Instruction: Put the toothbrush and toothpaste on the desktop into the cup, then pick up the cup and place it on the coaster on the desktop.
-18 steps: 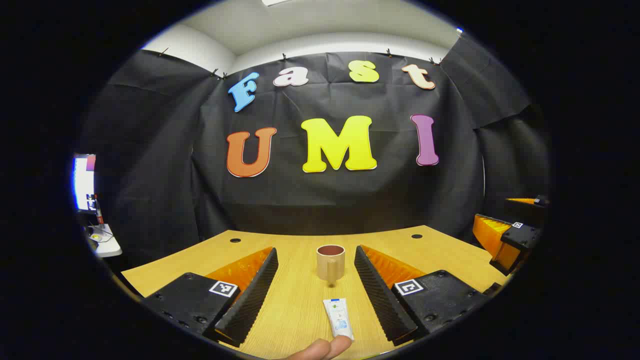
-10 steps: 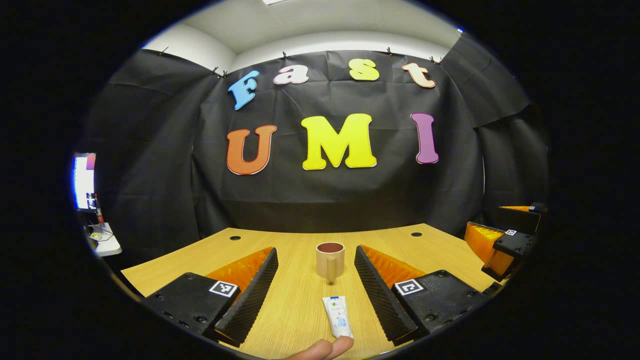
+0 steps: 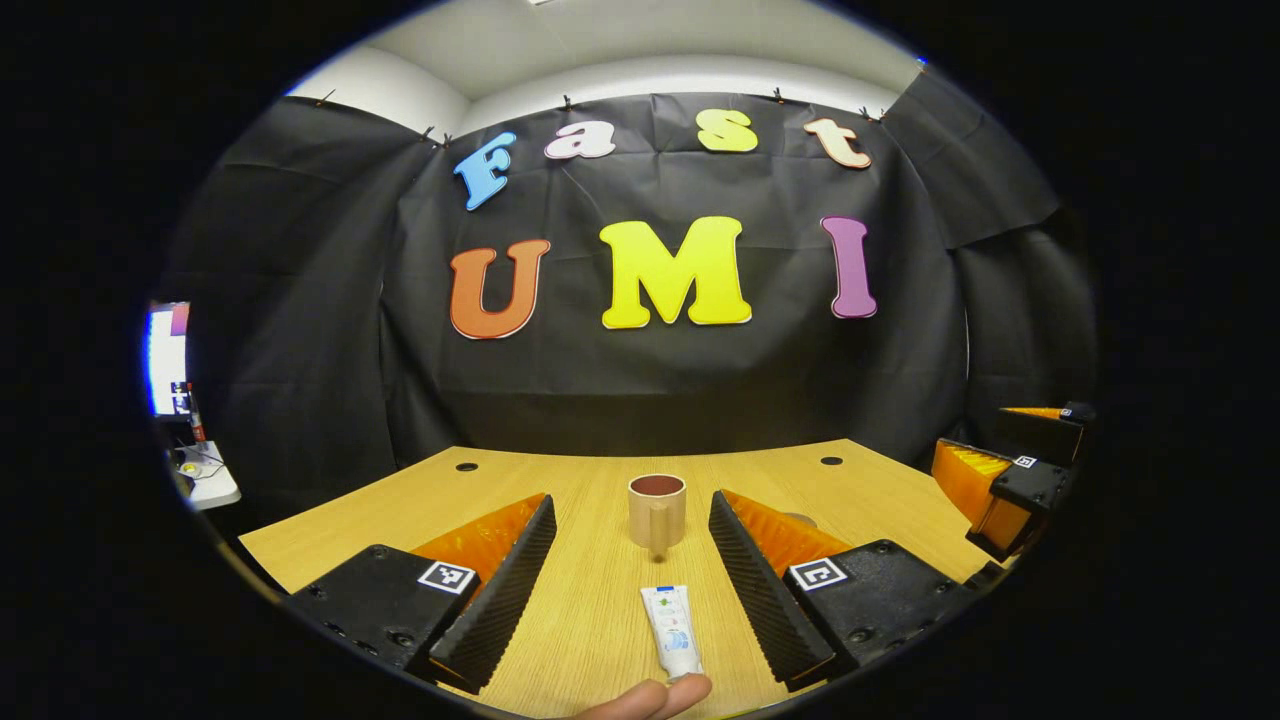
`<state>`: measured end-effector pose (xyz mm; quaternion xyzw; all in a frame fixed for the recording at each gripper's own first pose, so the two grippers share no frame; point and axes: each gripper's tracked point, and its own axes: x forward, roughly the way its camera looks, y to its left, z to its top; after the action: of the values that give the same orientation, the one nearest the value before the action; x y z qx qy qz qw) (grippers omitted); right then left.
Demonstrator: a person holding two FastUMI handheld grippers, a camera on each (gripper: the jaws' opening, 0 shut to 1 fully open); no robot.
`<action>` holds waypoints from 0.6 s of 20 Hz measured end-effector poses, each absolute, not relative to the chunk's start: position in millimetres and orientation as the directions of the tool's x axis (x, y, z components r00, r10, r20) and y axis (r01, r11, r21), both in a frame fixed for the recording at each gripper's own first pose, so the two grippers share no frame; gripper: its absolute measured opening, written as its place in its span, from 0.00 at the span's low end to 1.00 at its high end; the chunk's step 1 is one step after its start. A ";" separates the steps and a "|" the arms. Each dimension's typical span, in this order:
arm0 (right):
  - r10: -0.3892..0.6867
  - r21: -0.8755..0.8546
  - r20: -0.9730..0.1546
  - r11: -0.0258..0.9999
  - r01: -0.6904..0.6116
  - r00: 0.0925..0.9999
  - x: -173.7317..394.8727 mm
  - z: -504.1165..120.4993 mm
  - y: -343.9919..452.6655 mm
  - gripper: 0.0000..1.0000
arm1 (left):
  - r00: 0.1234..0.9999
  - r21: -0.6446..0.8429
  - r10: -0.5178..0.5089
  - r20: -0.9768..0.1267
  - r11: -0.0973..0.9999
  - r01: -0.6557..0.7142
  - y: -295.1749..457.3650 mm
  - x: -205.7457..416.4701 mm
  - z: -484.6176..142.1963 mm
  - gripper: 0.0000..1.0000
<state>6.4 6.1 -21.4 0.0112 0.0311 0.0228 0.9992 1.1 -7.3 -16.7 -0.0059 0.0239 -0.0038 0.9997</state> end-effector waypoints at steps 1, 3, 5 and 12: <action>0.051 0.024 -0.065 0.998 -0.050 0.997 5.7 -21.6 7.2 0.96 | 0.999 -0.012 -0.012 -0.050 1.000 0.011 -7.4 2.1 -17.8 0.98; 0.056 0.024 -0.073 0.998 -0.055 0.996 6.3 -25.9 8.2 0.95 | 0.998 -0.002 -0.014 -0.066 1.000 0.014 -10.8 3.7 -23.6 0.98; 0.065 0.023 -0.086 0.998 -0.063 0.994 6.7 -30.2 9.0 0.95 | 0.996 0.006 -0.006 -0.092 1.000 0.007 -9.6 6.5 -31.5 0.98; 0.075 0.038 -0.130 0.997 -0.070 0.989 9.1 -47.6 4.7 0.95 | 0.948 -0.027 -0.070 -0.309 0.997 0.065 -34.2 17.0 -103.7 0.98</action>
<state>9.1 4.7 -47.6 0.0167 0.0660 0.0363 0.9970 17.0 -34.2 -103.7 -0.0084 0.1570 -0.0343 0.9870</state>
